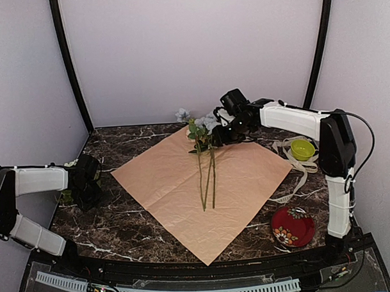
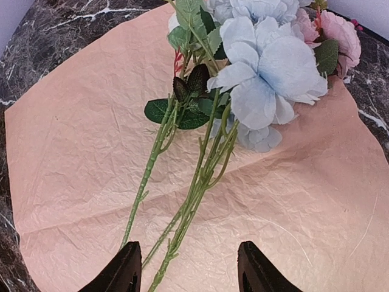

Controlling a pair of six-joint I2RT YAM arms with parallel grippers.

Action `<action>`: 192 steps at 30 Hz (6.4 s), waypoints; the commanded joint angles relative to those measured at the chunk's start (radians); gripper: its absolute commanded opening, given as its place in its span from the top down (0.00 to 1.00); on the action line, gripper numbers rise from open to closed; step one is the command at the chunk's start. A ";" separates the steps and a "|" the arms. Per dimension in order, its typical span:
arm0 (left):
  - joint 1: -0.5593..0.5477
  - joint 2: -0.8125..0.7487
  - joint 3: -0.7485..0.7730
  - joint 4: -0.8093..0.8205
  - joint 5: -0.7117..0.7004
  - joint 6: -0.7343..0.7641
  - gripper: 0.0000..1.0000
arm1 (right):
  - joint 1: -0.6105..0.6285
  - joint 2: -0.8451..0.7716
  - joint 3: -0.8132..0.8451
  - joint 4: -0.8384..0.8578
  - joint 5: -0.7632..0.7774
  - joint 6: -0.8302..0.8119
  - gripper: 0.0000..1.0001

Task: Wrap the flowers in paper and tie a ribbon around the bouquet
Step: Pick up the fake flower from the corner of the board, then pass from the left arm to the right, then place the fake flower on the flattened wrapping paper, then move the flattened wrapping paper to the center of the board, then pick up the bottom corner of the flattened wrapping paper from the center of the board.

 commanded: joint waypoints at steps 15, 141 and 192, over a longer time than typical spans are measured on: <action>-0.155 -0.482 0.175 0.152 -0.069 0.229 1.00 | 0.104 -0.215 -0.137 0.310 -0.444 -0.071 0.45; -0.039 0.113 0.136 0.218 0.358 0.449 1.00 | 0.138 -0.281 -0.472 0.053 -0.087 -0.168 0.48; -0.879 -0.517 -0.135 0.482 0.440 1.566 0.38 | 0.473 -0.126 -0.473 -0.078 -0.305 -0.324 1.00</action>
